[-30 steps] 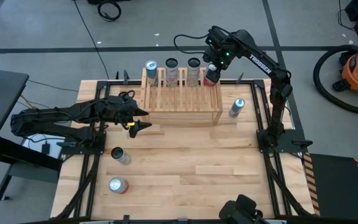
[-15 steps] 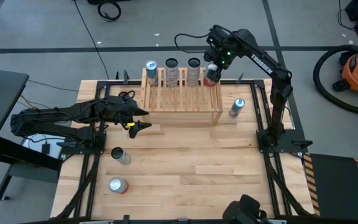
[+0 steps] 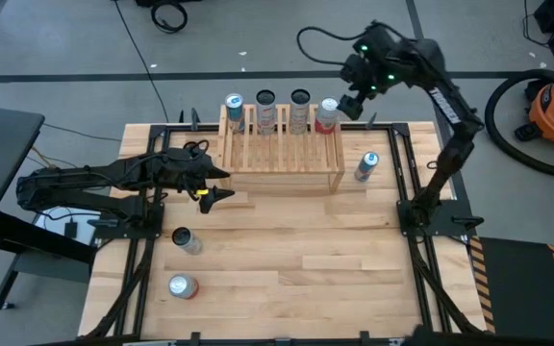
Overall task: Place canned beverage on shelf
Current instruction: Put the blue soda can on the shelf aligned with the other blue soda can
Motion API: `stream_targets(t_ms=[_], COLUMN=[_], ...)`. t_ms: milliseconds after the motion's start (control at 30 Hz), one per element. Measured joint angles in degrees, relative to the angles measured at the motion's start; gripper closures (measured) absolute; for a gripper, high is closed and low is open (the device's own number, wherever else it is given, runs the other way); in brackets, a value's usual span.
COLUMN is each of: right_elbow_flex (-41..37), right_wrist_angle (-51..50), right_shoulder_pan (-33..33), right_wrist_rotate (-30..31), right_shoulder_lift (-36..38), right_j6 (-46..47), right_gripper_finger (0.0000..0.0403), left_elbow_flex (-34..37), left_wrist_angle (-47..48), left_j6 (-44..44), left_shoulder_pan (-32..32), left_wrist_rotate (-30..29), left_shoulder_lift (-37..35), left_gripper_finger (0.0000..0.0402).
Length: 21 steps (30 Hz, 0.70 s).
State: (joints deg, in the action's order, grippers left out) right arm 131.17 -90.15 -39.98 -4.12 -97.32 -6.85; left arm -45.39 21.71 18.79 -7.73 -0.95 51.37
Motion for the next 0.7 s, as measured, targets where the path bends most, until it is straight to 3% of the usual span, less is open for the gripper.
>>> stream_targets(t_ms=[233, 367, 533, 700], right_elbow_flex=[-3.0, -6.7, -16.6, -29.6], right_wrist_angle=[0.1, 0.1, 0.2, 0.3], right_shoulder_pan=[2.6, 5.0, 7.9, 9.8], right_wrist_rotate=[0.1, 4.9, 13.3, 14.5], right_shoulder_lift=[6.6, 9.9, 15.4, 20.7], right_j6=[5.9, 10.8, 17.9, 22.9], right_gripper_finger=[0.0035, 0.0035, 0.0038, 0.0039], left_elbow_flex=[0.0, 0.0, 0.0, 0.0], left_wrist_angle=[0.0, 0.0, 0.0, 0.0], left_j6=[-3.5, -4.5, -4.6, -8.3], left_shoulder_pan=[0.0, 0.0, 0.0, 0.0], left_wrist_rotate=[0.0, 0.0, 1.6, 3.0], left_shoulder_lift=[0.0, 0.0, 0.0, 0.0], left_gripper_finger=[0.0083, 0.0083, 0.0083, 0.0083])
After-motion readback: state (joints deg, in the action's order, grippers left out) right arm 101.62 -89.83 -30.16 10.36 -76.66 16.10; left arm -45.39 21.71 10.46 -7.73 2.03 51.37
